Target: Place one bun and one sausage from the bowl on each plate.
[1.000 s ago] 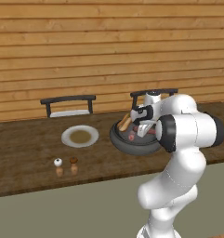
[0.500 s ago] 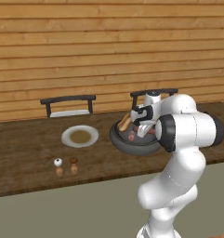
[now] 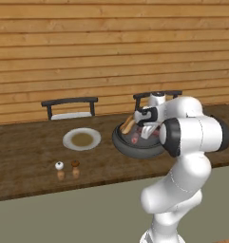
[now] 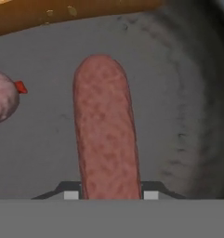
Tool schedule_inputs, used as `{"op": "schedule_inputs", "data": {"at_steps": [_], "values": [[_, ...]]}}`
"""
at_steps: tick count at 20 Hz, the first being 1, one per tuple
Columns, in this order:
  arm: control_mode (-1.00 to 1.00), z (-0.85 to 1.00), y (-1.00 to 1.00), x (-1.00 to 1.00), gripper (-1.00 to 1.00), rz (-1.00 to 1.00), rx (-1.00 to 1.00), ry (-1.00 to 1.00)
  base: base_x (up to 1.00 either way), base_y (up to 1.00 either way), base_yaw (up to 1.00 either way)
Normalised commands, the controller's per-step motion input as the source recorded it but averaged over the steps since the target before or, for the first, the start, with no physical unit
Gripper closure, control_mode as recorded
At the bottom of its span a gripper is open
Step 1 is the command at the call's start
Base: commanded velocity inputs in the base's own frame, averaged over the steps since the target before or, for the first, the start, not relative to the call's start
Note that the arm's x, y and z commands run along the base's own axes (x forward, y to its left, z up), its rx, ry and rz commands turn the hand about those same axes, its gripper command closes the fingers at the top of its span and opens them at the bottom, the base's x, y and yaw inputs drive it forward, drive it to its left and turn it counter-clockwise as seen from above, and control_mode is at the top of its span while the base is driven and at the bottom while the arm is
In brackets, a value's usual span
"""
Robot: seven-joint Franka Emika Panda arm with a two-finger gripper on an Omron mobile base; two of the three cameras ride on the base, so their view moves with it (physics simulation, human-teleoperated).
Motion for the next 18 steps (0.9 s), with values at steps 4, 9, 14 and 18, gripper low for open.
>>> {"op": "schedule_inputs", "data": {"at_steps": [4,9,14,18], "values": [[-1.00,0.81,-0.14,0.00,1.00,-0.18,0.00,0.00,0.00,0.00,0.00],[-1.00,0.50,-0.57,-0.01,1.00,-0.30,0.00,0.00,0.00,0.00,0.00],[-1.00,0.02,-0.92,0.05,1.00,-0.48,0.03,0.00,0.00,0.00,0.00],[-1.00,0.00,-0.89,0.26,1.00,-0.57,0.06,0.00,0.00,0.00,0.00]]}}
